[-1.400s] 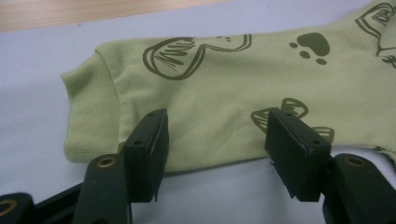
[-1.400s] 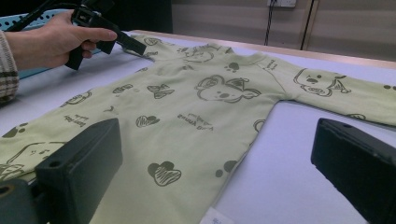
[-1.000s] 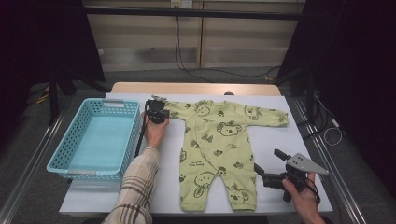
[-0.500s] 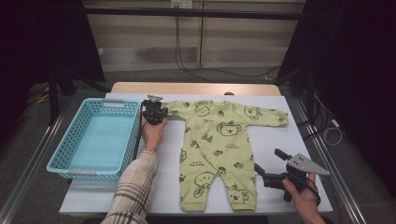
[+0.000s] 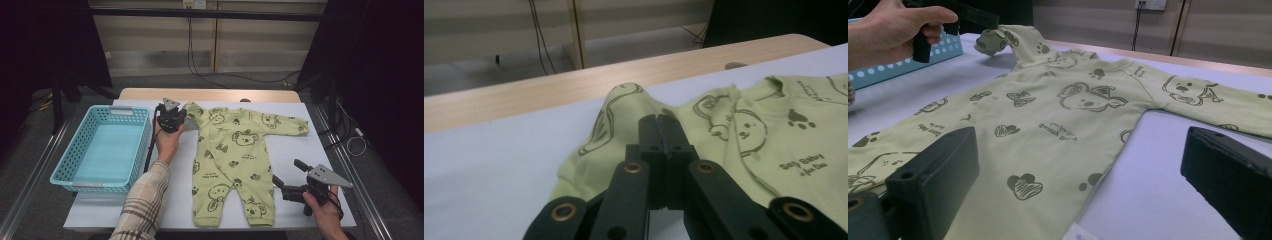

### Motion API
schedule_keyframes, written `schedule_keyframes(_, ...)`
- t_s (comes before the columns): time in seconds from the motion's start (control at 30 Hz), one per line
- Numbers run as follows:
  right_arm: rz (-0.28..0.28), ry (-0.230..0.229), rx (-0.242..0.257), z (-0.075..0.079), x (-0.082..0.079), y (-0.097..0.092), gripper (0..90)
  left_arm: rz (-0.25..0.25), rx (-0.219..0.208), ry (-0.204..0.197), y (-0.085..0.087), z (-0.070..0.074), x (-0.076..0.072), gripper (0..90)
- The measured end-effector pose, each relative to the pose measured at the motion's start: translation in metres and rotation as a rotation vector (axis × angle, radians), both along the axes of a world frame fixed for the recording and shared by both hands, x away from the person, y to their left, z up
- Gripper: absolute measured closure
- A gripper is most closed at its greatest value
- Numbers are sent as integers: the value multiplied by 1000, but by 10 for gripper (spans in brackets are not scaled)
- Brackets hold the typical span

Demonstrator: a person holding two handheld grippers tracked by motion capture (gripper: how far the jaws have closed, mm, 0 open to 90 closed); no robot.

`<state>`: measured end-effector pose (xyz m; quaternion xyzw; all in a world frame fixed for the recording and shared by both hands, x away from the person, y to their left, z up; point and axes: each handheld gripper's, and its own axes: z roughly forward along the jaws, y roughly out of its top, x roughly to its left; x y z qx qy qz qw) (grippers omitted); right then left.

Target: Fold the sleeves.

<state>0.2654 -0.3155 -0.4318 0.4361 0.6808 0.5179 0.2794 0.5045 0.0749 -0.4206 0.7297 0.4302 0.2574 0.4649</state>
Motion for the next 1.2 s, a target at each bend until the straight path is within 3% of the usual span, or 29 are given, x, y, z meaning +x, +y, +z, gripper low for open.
schedule_keyframes(0.17,1,-4,12,1,0,0,16,-45,6,-24,-11,2,-5,900)
schedule_keyframes(0.2,0,-4,11,1,0,0,16,-67,43,-21,-11,3,-5,900)
schedule_keyframes(0.23,0,-4,11,1,0,0,16,-54,12,-27,-14,2,-6,900)
schedule_keyframes(0.3,2,-6,12,1,-1,0,16,-58,-2,-34,-18,1,-6,900)
schedule_keyframes(0.5,1,-3,13,1,0,0,16,-122,10,-37,-29,-1,-9,900)
schedule_keyframes(0.77,5,-9,9,1,-1,-1,15,-206,0,-13,-39,-10,-10,900)
schedule_keyframes(1.0,4,-7,13,1,-1,0,15,-231,-19,28,-45,-17,-9,900)
schedule_keyframes(1.03,6,-6,15,1,-1,0,15,-244,16,38,-45,-16,-8,899)
schedule_keyframes(1.07,5,-6,15,1,-1,0,15,-237,-15,42,-48,-18,-9,898)
schedule_keyframes(1.2,6,-7,15,1,-1,0,15,-247,-8,59,-54,-24,-8,895)
